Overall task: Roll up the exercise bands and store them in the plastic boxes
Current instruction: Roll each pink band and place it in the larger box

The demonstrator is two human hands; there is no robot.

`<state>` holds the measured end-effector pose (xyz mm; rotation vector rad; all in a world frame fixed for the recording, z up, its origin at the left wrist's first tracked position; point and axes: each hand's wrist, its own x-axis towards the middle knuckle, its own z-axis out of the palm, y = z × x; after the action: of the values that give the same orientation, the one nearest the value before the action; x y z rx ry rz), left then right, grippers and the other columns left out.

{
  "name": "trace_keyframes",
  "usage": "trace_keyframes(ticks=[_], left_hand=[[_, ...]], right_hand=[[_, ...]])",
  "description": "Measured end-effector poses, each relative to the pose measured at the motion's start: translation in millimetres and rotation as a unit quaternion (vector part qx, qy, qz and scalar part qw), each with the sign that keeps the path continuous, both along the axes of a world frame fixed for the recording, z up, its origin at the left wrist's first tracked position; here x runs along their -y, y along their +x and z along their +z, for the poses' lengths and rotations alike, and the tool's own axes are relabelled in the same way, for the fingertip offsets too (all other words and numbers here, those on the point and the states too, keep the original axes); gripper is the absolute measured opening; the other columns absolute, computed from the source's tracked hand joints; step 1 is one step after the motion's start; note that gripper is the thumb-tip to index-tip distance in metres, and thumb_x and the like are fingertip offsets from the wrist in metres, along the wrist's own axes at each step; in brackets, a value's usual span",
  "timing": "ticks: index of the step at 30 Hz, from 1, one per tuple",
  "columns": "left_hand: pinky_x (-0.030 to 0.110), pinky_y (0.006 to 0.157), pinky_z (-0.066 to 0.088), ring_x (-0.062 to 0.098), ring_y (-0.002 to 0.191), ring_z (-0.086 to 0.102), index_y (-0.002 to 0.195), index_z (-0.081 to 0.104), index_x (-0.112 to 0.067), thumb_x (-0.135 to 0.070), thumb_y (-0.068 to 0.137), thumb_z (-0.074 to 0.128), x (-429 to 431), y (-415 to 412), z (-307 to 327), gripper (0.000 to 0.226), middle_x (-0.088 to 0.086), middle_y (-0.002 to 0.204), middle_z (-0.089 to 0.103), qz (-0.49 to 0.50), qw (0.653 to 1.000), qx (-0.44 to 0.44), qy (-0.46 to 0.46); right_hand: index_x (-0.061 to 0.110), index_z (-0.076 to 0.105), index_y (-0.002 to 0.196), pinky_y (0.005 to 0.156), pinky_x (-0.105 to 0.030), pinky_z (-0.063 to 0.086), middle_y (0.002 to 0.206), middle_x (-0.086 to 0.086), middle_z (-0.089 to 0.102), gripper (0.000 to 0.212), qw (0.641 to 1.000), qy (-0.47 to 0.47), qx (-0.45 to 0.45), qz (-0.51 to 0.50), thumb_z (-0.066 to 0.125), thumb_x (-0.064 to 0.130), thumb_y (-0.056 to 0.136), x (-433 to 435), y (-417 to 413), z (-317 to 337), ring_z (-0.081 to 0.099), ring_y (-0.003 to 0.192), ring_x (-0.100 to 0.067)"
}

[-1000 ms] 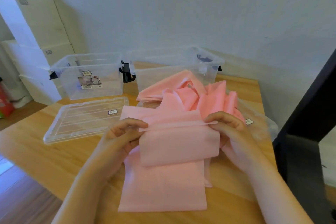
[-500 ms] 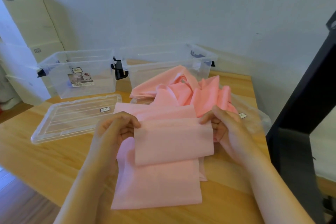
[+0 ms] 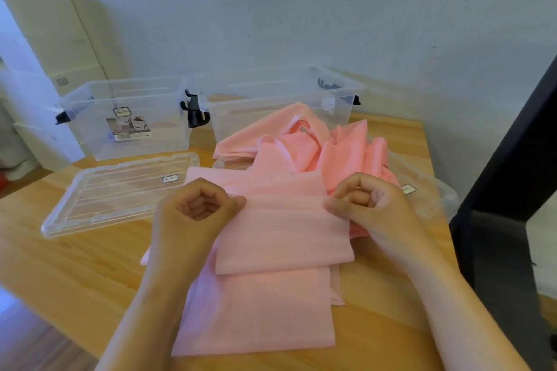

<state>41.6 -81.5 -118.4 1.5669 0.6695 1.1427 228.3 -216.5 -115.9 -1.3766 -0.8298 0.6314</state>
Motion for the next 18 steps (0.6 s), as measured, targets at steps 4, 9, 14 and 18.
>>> trace_keyframes(ticks=[4,9,14,18], left_hand=[[0.014,0.062,0.049,0.012,0.063,0.058,0.066,0.058,-0.005,0.002,0.071,0.078,1.5,-1.3,1.2,0.022,-0.001,0.062,0.063,0.004,1.0,-0.01,-0.002],[0.013,0.063,0.05,0.011,0.063,0.063,0.087,0.06,-0.019,-0.008,0.066,0.079,4.4,-6.5,5.9,0.03,0.001,0.063,0.069,-0.027,0.998,0.004,-0.053],[0.014,0.067,0.053,0.013,0.069,0.066,0.093,0.072,-0.016,-0.016,0.059,0.077,2.5,-13.2,7.8,0.034,0.007,0.071,0.071,-0.051,0.997,-0.017,-0.051],[0.016,0.069,0.053,0.013,0.072,0.064,0.08,0.077,-0.017,-0.017,0.058,0.079,-2.6,-18.2,2.8,0.022,0.004,0.079,0.073,-0.058,0.997,-0.044,-0.025]], right_hand=[[0.01,0.067,0.097,0.059,-0.026,0.046,0.063,-0.012,0.056,0.022,1.0,-0.008,0.024,-0.002,0.073,0.008,0.076,2.4,1.6,3.7,0.055,0.063,-0.019],[0.012,0.073,0.087,0.064,-0.028,0.046,0.066,-0.016,0.056,0.012,0.999,-0.018,0.05,0.0,0.074,0.009,0.075,4.5,0.2,7.7,0.055,0.064,-0.019],[0.006,0.072,0.082,0.058,-0.021,0.051,0.068,-0.015,0.068,0.007,0.998,-0.02,0.057,0.011,0.074,0.006,0.075,4.5,-0.1,10.4,0.063,0.063,-0.015],[0.005,0.066,0.08,0.06,-0.017,0.048,0.069,-0.001,0.067,0.003,0.997,-0.01,0.078,0.028,0.069,0.006,0.081,2.3,0.3,11.1,0.061,0.066,-0.007]])
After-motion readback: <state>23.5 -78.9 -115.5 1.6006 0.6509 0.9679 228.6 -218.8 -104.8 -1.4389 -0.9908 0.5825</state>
